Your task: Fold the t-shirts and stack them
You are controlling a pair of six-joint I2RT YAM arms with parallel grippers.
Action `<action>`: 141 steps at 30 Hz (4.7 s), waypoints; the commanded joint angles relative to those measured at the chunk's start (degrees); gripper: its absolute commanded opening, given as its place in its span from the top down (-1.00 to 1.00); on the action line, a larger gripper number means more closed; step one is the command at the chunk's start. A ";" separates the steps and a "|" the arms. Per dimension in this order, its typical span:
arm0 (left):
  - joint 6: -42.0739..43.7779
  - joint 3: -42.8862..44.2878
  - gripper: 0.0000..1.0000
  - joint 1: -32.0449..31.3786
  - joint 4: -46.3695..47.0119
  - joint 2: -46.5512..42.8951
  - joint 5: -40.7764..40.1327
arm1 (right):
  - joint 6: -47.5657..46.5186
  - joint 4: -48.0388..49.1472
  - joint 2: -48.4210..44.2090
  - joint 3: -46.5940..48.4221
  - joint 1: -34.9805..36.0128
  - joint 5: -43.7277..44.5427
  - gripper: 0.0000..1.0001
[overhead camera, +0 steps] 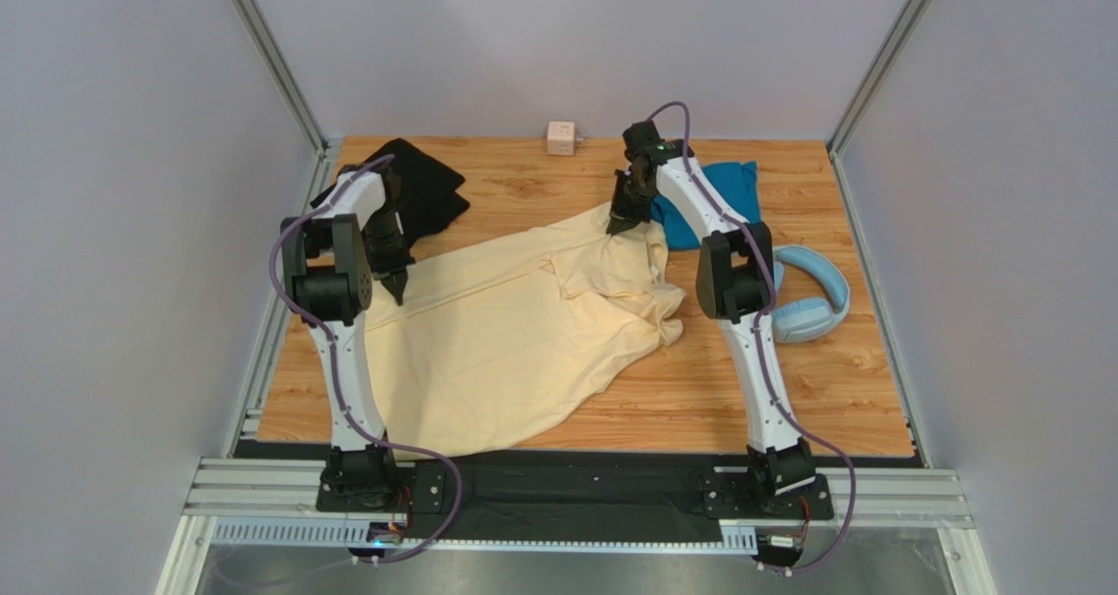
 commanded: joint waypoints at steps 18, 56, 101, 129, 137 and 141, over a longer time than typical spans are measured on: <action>0.03 2.25 0.85 0.52 8.40 -8.54 1.98 | 9.22 27.28 -12.65 -6.17 -1.72 -22.46 0.24; -2.70 -38.72 0.60 -5.29 19.49 -49.36 14.03 | -10.20 9.19 -64.97 -76.75 0.74 15.60 -0.27; -2.43 -41.71 0.62 -5.55 19.84 -49.54 13.77 | -7.64 1.03 -50.37 -62.61 7.16 18.85 0.99; -3.66 -45.49 0.65 -6.60 24.41 -49.36 16.49 | -7.12 -22.81 -53.89 -51.62 7.60 5.06 0.82; -3.13 -46.11 0.66 -6.60 24.94 -49.62 16.32 | -6.50 -25.35 -45.56 -38.71 7.60 -0.04 0.77; -3.22 -46.46 0.66 -6.60 24.85 -49.80 16.14 | -6.06 -26.41 -43.35 -35.54 7.60 -2.77 0.71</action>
